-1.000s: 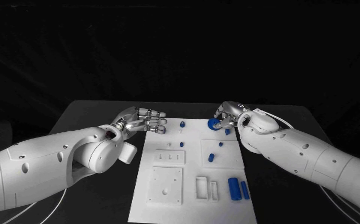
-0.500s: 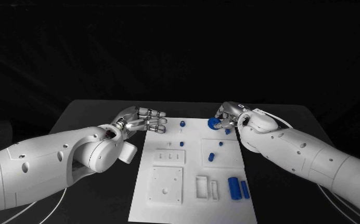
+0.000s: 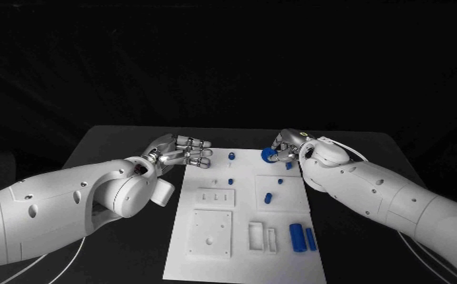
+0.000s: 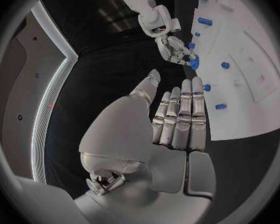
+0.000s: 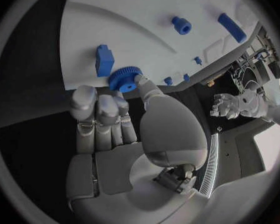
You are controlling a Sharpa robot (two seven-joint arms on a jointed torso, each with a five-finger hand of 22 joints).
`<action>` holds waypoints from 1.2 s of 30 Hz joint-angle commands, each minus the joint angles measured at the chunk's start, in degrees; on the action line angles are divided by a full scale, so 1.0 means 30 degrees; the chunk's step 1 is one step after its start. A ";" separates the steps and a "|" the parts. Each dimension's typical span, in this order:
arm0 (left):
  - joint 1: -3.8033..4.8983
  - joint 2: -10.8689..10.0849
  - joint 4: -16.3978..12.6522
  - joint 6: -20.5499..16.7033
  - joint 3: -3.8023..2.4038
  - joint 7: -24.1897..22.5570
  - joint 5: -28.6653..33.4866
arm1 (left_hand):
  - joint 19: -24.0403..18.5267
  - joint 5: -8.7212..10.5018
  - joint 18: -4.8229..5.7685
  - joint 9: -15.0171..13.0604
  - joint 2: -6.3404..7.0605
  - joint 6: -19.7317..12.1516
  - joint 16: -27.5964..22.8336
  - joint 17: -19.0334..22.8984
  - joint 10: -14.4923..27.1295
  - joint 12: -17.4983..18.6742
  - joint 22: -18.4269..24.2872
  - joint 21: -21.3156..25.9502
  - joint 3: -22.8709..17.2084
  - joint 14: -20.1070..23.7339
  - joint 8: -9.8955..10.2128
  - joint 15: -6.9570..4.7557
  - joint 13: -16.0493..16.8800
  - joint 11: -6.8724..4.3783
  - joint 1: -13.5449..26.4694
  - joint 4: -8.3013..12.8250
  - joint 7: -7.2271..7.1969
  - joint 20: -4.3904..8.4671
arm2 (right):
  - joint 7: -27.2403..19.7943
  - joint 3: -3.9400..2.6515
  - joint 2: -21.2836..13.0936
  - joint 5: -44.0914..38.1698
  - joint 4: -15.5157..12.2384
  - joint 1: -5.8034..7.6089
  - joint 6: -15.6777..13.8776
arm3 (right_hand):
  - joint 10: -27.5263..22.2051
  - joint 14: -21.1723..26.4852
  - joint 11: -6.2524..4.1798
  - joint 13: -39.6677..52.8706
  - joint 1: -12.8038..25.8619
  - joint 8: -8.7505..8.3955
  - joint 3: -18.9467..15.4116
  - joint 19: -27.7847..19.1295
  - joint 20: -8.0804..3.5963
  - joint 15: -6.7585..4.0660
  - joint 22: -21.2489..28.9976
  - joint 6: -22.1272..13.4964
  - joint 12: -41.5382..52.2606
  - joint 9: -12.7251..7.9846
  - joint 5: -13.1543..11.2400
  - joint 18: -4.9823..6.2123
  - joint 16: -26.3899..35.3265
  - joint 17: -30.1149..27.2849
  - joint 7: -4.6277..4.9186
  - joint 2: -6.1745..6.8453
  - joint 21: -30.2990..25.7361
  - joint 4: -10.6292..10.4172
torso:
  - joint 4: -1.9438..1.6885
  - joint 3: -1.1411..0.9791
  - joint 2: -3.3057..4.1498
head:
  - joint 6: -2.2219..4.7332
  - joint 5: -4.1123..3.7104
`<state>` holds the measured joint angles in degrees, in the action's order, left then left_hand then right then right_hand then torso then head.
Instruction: Assemble the parts on the task board
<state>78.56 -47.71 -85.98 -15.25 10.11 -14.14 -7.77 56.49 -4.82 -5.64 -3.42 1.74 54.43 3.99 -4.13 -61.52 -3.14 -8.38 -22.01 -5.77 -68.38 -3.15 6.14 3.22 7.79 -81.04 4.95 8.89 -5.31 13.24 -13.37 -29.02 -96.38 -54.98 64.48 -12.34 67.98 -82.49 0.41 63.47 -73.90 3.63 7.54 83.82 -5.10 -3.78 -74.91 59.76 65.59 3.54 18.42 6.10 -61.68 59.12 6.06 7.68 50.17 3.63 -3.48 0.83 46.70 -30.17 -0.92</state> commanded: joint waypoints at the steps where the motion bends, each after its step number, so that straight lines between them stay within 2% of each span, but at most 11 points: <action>1: 0.0021 0.0046 -0.0016 0.0307 -0.0012 -0.0064 -0.0063 | -0.0092 -0.0058 -0.0042 -0.0016 -0.0057 -0.0109 -0.0050 -0.0031 0.0067 -0.0088 0.0017 -0.0081 0.0041 0.0097 -0.0099 0.0071 0.0028 0.0059 0.0062 0.0091 0.0038 -0.0031 | -0.0122 0.0142 0.0072 0.0026 0.0139 -0.0184 0.1417 | -0.0091 -0.0092 -0.0017 0.0010 0.0186 -0.0022 0.0095 0.0593 0.0098 0.0011 -0.2106 0.0204 -0.0099 0.0022 0.0240 -0.0380 0.0082 -0.0012 -0.0014 -0.0018 0.0084 -0.0012 | 0.0006 0.0014 -0.0010 | -0.0037 0.0014; 7: 0.0021 0.0054 -0.0010 0.0317 -0.0012 -0.0060 -0.0068 | -0.0092 -0.0058 -0.0042 -0.0016 -0.0057 -0.0109 -0.0050 -0.0031 0.0067 -0.0088 0.0017 -0.0081 0.0041 0.0097 -0.0099 0.0071 0.0028 0.0059 0.0062 0.0091 0.0038 -0.0031 | -0.0071 0.0211 0.0044 -0.0050 0.0117 -0.0206 0.1479 | -0.0074 -0.0106 -0.0022 0.0031 0.0220 -0.0029 0.0456 0.0592 0.0092 0.0009 -0.2113 0.0404 -0.0089 0.0018 0.1170 -0.0393 0.0067 0.0023 -0.0001 -0.0079 0.0125 0.0227 | 0.0024 0.0004 -0.0023 | -0.0054 0.0028; 9: 0.0021 0.0052 -0.0007 0.0317 -0.0012 -0.0059 -0.0069 | -0.0092 -0.0058 -0.0042 -0.0016 -0.0057 -0.0109 -0.0050 -0.0031 0.0067 -0.0088 0.0017 -0.0081 0.0041 0.0097 -0.0099 0.0071 0.0028 0.0059 0.0062 0.0091 0.0038 -0.0031 | -0.0022 0.0237 0.0018 -0.0208 0.0036 -0.0209 0.1307 | -0.0044 -0.0109 -0.0049 0.0054 0.0351 -0.0046 0.1227 0.0598 0.0079 -0.0004 -0.2117 0.0518 -0.0072 0.0009 0.1281 -0.0395 0.0063 0.0039 -0.0031 -0.0040 0.0168 0.0511 | 0.0032 0.0003 -0.0027 | -0.0058 0.0034; 11: 0.0021 0.0049 -0.0005 0.0315 -0.0012 -0.0059 -0.0069 | -0.0092 -0.0058 -0.0042 -0.0016 -0.0057 -0.0109 -0.0050 -0.0031 0.0067 -0.0088 0.0017 -0.0081 0.0041 0.0097 -0.0099 0.0071 0.0028 0.0059 0.0062 0.0091 0.0038 -0.0031 | 0.0048 0.0260 -0.0013 -0.0419 -0.0091 -0.0211 0.1080 | -0.0012 -0.0117 -0.0101 0.0056 0.0551 -0.0040 0.2327 0.0599 0.0055 -0.0041 -0.2124 0.0685 -0.0075 0.0011 0.1668 -0.0404 0.0041 0.0062 -0.0075 0.0052 0.0218 0.0828 | 0.0031 -0.0002 -0.0026 | -0.0053 0.0028; 14: 0.0021 0.0043 -0.0008 0.0305 -0.0012 -0.0061 -0.0075 | -0.0092 -0.0058 -0.0042 -0.0016 -0.0057 -0.0109 -0.0050 -0.0031 0.0067 -0.0088 0.0017 -0.0081 0.0041 0.0097 -0.0099 0.0071 0.0028 0.0059 0.0062 0.0091 0.0038 -0.0031 | 0.0228 0.0320 -0.0064 -0.0983 -0.0403 -0.0213 0.0697 | 0.0016 -0.0119 -0.0146 0.0057 0.0846 -0.0041 0.3353 0.0598 0.0014 -0.0071 -0.2128 0.0763 -0.0077 0.0010 0.2229 -0.0417 0.0032 0.0072 -0.0083 0.0200 0.0276 0.1125 | 0.0025 -0.0005 -0.0026 | -0.0051 0.0023; 16: 0.0021 0.0038 -0.0015 0.0294 -0.0012 -0.0065 -0.0096 | -0.0092 -0.0058 -0.0042 -0.0016 -0.0057 -0.0109 -0.0050 -0.0031 0.0067 -0.0088 0.0017 -0.0081 0.0041 0.0097 -0.0099 0.0071 0.0028 0.0059 0.0062 0.0091 0.0038 -0.0031 | 0.0398 0.0416 -0.0099 -0.1410 -0.0664 -0.0215 0.0492 | 0.0056 -0.0123 -0.0171 0.0071 0.1118 -0.0027 0.3993 0.0605 0.0007 -0.0077 -0.2140 0.0861 -0.0065 0.0017 0.2535 -0.0432 0.0033 0.0069 -0.0097 0.0334 0.0362 0.1319 | 0.0029 -0.0005 -0.0032 | -0.0035 0.0017; 18: 0.0021 0.0032 -0.0029 0.0282 -0.0012 -0.0071 -0.0116 | -0.0092 -0.0058 -0.0042 -0.0016 -0.0057 -0.0109 -0.0050 -0.0031 0.0067 -0.0088 0.0017 -0.0081 0.0041 0.0097 -0.0099 0.0071 0.0028 0.0059 0.0062 0.0091 0.0038 -0.0031 | 0.0613 0.0536 -0.0134 -0.1876 -0.0974 -0.0216 0.0251 | 0.0071 -0.0127 -0.0194 0.0073 0.1151 -0.0038 0.4169 0.0620 0.0001 -0.0085 -0.2161 0.0934 -0.0067 0.0013 0.2938 -0.0446 0.0031 0.0065 -0.0126 0.0372 0.0456 0.1378 | 0.0031 0.0003 -0.0032 | -0.0033 0.0008; 19: 0.0021 0.0029 -0.0040 0.0274 -0.0012 -0.0075 -0.0141 | -0.0092 -0.0058 -0.0042 -0.0016 -0.0057 -0.0109 -0.0050 -0.0031 0.0067 -0.0088 0.0017 -0.0081 0.0041 0.0097 -0.0099 0.0071 0.0028 0.0059 0.0062 0.0091 0.0038 -0.0031 | 0.0760 0.0601 -0.0156 -0.2131 -0.1188 -0.0216 0.0108 | 0.0137 -0.0123 -0.0223 0.0092 0.1357 -0.0043 0.4713 0.0621 -0.0031 -0.0109 -0.2170 0.1011 -0.0059 0.0011 0.3122 -0.0466 0.0029 0.0050 -0.0140 0.0519 0.0557 0.1458 | 0.0021 0.0002 -0.0028 | -0.0026 -0.0001; 25: 0.0022 -0.0004 -0.0085 0.0239 -0.0012 -0.0084 -0.0213 | -0.0092 -0.0058 -0.0042 -0.0016 -0.0057 -0.0109 -0.0050 -0.0031 0.0067 -0.0088 0.0017 -0.0081 0.0041 0.0097 -0.0099 0.0071 0.0028 0.0059 0.0062 0.0091 0.0038 -0.0031 | 0.1193 0.0732 -0.0262 -0.2614 -0.1968 -0.0217 -0.0345 | 0.0184 -0.0134 -0.0239 0.0124 0.1481 -0.0031 0.4835 0.0634 -0.0041 -0.0121 -0.2186 0.1122 -0.0044 0.0017 0.3233 -0.0492 0.0045 0.0007 -0.0166 0.0584 0.0659 0.1421 | -0.0002 0.0010 -0.0025 | -0.0007 -0.0010; 36: 0.0024 -0.0081 -0.0087 0.0186 -0.0013 -0.0102 -0.0233 | -0.0100 -0.0058 -0.0043 -0.0014 -0.0041 -0.0143 -0.0049 -0.0032 0.0067 -0.0090 0.0089 -0.0115 0.0047 0.0098 -0.0097 0.0074 0.0028 0.0063 0.0058 0.0085 0.0056 -0.0035 | 0.1576 0.0765 -0.0803 -0.2389 -0.3922 -0.0219 -0.0988 | 0.0452 -0.0131 -0.0269 0.0411 0.1537 -0.0030 0.4370 0.0679 -0.0119 -0.0194 -0.2210 0.1223 0.0195 0.0019 0.2895 -0.0524 0.0001 0.0010 -0.0227 0.0651 0.0816 0.0979 | 0.0029 0.0001 -0.0025 | 0.0011 0.0063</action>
<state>78.56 -47.98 -86.11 -15.19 10.11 -14.05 -8.19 56.50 -4.82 -5.63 -3.42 1.74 54.43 3.99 -4.13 -61.52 -3.14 -8.17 -22.01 -5.77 -68.38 -3.15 6.14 3.22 7.79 -81.04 4.95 8.89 -5.31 16.84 -11.07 -31.28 -102.65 -66.00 63.82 -14.17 68.94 -82.70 -0.52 64.64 -69.46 3.38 20.59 83.82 -5.10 -3.96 -74.94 62.97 66.11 3.68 27.39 5.11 -61.67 59.21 5.36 9.58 52.28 6.85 -3.45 0.86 46.63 -30.14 -0.77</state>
